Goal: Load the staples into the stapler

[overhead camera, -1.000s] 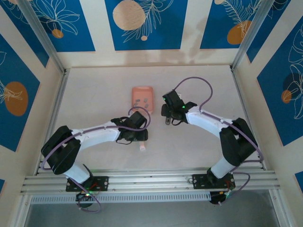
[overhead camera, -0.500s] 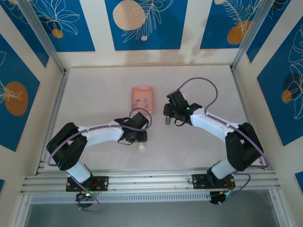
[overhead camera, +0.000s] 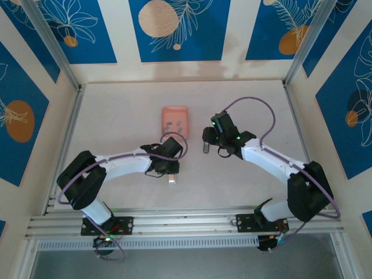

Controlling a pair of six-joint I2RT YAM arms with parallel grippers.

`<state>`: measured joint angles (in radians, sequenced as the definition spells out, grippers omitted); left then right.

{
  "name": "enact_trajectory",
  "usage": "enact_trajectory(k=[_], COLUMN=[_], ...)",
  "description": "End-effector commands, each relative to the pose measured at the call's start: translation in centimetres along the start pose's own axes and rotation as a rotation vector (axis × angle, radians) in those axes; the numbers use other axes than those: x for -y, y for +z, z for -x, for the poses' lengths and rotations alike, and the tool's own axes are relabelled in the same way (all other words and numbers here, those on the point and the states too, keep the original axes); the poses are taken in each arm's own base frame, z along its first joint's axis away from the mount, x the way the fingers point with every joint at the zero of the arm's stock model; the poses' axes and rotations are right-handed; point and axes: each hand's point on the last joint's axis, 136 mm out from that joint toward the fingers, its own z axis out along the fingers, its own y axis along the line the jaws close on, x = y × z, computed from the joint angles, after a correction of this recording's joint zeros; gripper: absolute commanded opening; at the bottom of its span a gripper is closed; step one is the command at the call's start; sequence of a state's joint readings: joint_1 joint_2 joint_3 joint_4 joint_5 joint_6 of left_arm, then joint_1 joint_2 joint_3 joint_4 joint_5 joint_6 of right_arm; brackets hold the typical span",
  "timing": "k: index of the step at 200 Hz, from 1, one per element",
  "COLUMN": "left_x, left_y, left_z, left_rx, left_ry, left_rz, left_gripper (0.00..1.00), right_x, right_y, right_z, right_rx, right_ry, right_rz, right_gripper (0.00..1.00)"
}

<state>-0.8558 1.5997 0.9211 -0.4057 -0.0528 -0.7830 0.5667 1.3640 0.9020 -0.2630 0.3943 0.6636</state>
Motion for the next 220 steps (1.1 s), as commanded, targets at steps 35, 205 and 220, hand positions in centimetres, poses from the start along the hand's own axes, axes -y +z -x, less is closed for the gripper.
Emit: enact_trajectory(k=[35, 205, 220], left_x=[4.0, 12.2, 12.3], left_y=[-5.1, -10.9, -10.5], left_z=[2.3, -2.6, -3.2], left_rx=[0.24, 0.734, 0.74], left_ry=[0.205, 1.291, 1.343], left_rz=[-0.268, -0.83, -0.846], left_gripper=[0.12, 0.13, 0.13], right_x=[-3.7, -5.4, -5.6], right_y=[-3.8, -12.1, -12.8], right_z=[-0.5, -8.9, -9.7], right_rx=[0.016, -0.256, -0.292], right_ry=[0.019, -0.151, -0.152], right_rz=[0.398, 0.815, 0.853], right_gripper=[0.49, 0.47, 0.47])
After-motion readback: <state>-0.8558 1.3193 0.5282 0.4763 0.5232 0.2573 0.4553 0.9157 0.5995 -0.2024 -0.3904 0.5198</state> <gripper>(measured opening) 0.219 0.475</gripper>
